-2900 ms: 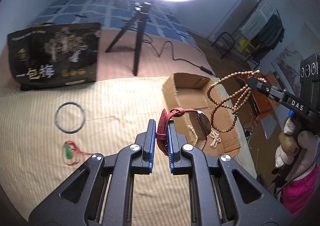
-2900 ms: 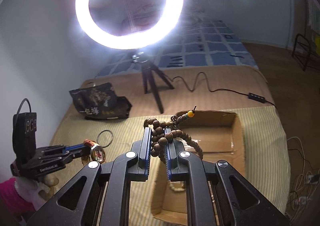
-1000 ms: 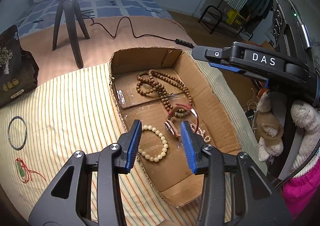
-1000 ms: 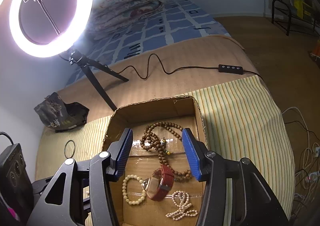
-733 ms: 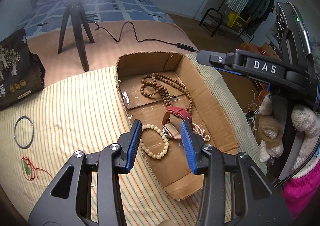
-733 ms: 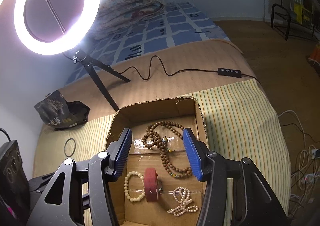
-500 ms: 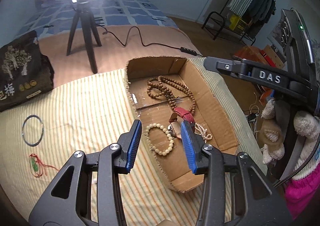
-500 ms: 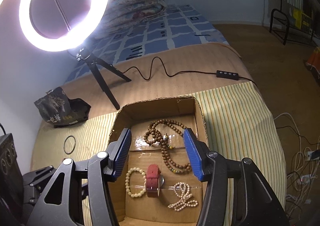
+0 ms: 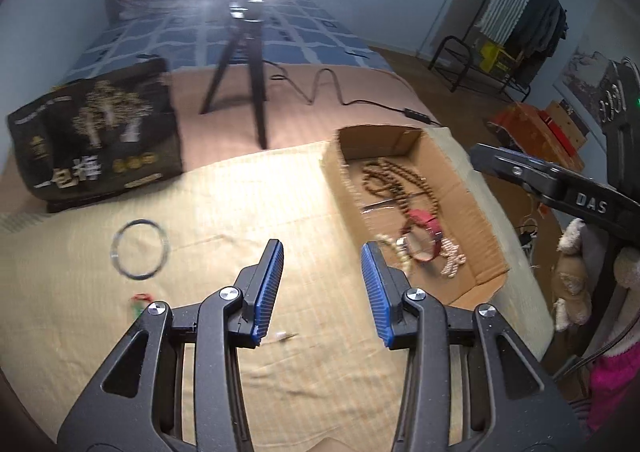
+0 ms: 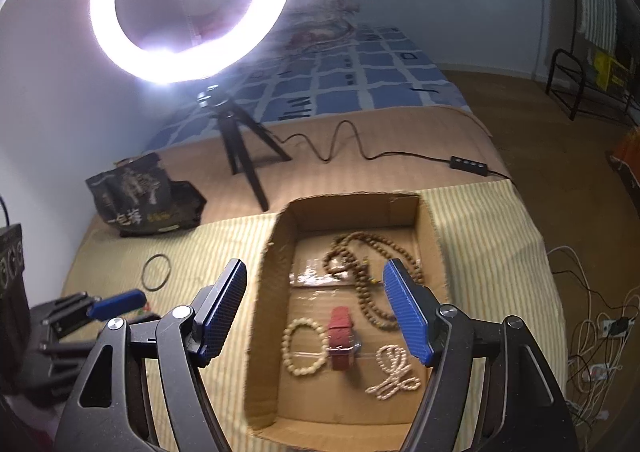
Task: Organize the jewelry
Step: 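Move left tool to the green jade pendant while right tool moves to the pearl earrings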
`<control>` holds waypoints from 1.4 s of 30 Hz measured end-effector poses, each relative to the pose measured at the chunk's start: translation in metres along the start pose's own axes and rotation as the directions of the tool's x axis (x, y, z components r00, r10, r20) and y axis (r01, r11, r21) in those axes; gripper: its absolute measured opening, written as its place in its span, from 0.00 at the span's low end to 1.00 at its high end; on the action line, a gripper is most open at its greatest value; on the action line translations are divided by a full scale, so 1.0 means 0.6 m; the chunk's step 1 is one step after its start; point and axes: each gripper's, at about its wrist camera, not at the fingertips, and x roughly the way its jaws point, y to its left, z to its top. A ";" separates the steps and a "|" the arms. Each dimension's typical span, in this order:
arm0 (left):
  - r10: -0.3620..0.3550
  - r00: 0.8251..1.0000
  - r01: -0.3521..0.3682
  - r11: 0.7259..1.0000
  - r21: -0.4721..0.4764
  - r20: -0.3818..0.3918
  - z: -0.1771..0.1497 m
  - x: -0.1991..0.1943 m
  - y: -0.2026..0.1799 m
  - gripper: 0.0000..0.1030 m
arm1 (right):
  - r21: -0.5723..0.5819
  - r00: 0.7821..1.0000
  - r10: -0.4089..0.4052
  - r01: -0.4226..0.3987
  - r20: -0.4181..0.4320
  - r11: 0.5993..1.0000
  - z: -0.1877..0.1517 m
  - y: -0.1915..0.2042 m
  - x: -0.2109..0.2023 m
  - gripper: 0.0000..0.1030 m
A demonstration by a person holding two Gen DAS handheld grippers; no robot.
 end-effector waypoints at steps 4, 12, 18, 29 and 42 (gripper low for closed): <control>0.038 0.999 -0.038 0.999 -0.017 0.006 -0.007 -0.024 0.052 0.40 | -0.032 1.000 0.030 -0.030 -0.001 0.999 -0.009 0.033 -0.003 0.68; 0.084 0.996 -0.083 0.991 -0.108 0.005 -0.022 -0.054 0.159 0.40 | -0.090 0.994 0.103 -0.106 -0.030 0.990 -0.027 0.105 0.008 0.68; 0.103 0.995 -0.104 0.979 -0.176 -0.012 -0.040 -0.059 0.225 0.40 | -0.123 0.987 0.144 -0.152 -0.072 0.981 -0.046 0.150 0.026 0.68; 0.070 0.992 -0.092 0.973 -0.214 -0.110 -0.081 -0.007 0.263 0.40 | -0.161 0.973 0.168 -0.193 -0.158 0.968 -0.111 0.196 0.069 0.68; 0.037 0.982 -0.083 0.965 -0.250 -0.183 -0.103 0.052 0.276 0.40 | -0.244 0.957 0.100 -0.169 -0.272 0.955 -0.171 0.223 0.142 0.55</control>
